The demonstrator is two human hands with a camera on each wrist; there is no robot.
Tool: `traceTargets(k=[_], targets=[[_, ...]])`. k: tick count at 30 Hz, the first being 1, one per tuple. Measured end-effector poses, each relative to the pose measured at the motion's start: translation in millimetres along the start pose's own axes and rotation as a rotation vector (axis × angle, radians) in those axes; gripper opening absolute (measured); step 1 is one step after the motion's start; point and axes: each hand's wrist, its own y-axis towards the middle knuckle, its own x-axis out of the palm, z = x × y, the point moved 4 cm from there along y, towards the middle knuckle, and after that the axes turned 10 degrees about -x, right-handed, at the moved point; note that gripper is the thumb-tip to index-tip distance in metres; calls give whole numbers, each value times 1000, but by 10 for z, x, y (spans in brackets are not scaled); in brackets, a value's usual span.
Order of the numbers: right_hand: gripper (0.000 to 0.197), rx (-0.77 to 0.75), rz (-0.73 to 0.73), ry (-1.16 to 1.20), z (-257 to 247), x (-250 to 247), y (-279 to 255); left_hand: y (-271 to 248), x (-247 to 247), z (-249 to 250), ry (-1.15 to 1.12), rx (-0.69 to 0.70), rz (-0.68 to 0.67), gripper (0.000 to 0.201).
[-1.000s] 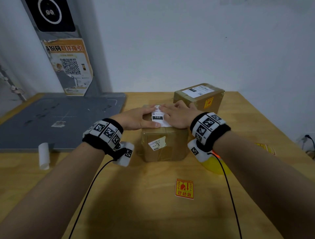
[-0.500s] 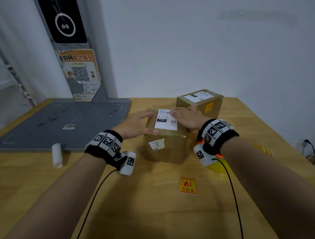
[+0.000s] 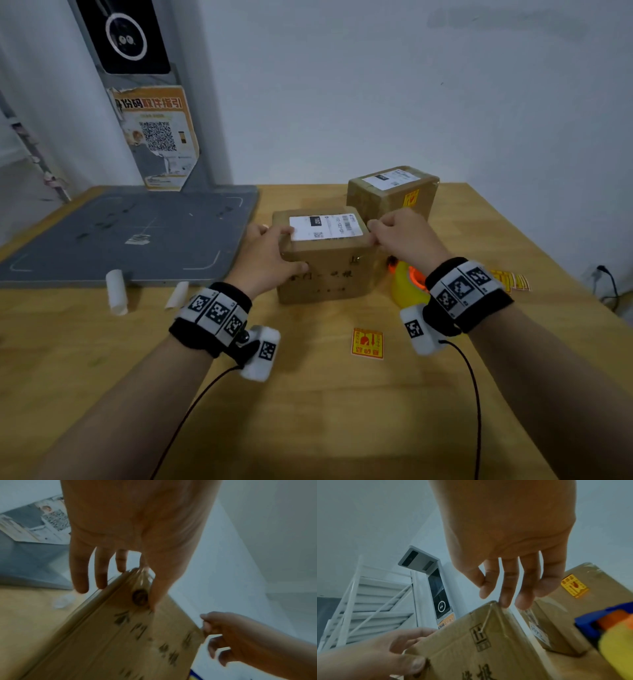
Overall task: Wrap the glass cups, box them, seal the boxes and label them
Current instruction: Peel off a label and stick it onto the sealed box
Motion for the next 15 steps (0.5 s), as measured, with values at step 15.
traceTargets(k=[15], targets=[[62,67,-855,-418,43,658,-843,-35,162,67,-80,-176,253,63]])
